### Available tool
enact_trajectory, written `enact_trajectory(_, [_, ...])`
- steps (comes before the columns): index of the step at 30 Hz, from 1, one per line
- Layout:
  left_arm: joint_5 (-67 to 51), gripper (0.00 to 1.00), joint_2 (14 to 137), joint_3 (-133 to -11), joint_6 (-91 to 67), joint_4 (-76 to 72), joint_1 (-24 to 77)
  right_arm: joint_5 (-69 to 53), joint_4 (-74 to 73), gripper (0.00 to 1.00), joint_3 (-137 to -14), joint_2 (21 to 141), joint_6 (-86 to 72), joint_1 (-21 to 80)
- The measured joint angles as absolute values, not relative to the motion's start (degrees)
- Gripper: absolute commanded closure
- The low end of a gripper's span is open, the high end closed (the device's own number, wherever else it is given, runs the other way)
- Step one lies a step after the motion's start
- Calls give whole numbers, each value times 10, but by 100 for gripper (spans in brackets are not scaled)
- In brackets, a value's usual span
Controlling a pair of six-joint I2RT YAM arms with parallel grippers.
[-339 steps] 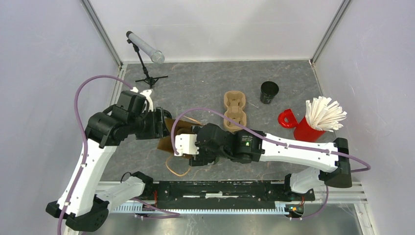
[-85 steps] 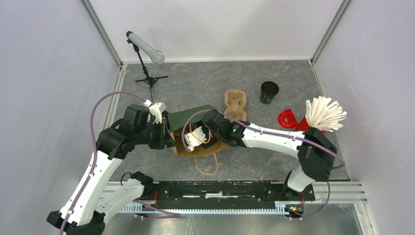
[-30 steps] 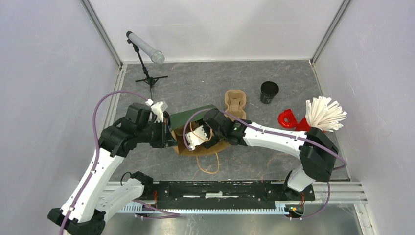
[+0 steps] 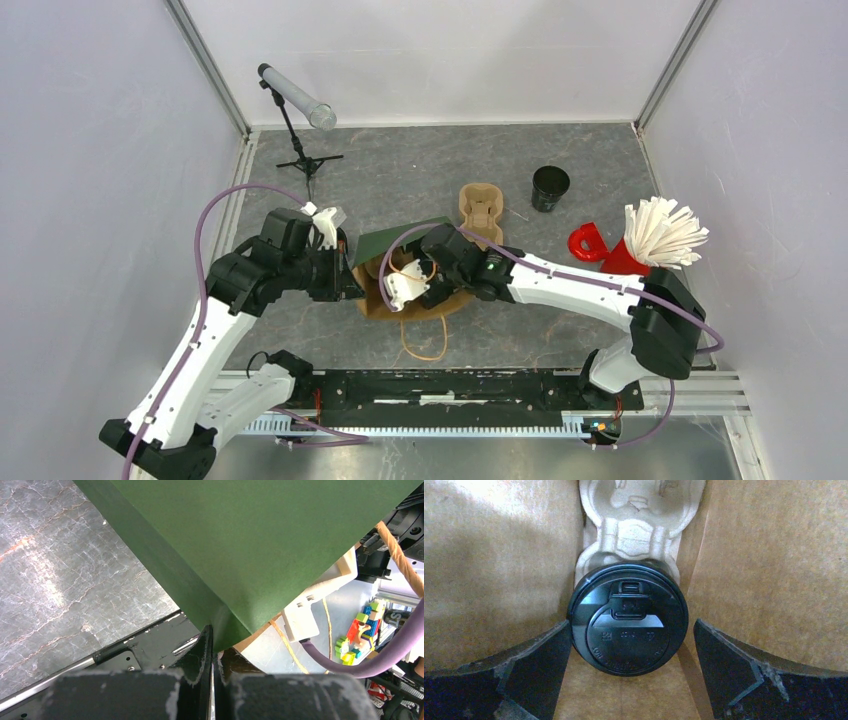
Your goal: Pack the takeout coffee
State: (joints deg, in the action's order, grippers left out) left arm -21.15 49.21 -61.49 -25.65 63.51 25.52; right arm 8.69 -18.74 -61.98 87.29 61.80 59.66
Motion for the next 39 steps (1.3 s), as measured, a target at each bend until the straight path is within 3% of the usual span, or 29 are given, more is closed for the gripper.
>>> enact_trajectory(17, [-214,98,497,-619,-256,636,255,73,-205,2,-620,865,621,609])
enact_trajectory(26, [-214,98,498,-619,-257,637,255,59,-225,8,-623,862,620,617])
enact_trajectory(33, [-214,98,498,-619,-257,637,255,51,-235,16,-623,841,613,620])
enact_trajectory(39, [-214,98,500,-619,-257,637,255,52,-233,36,-623,830,609,620])
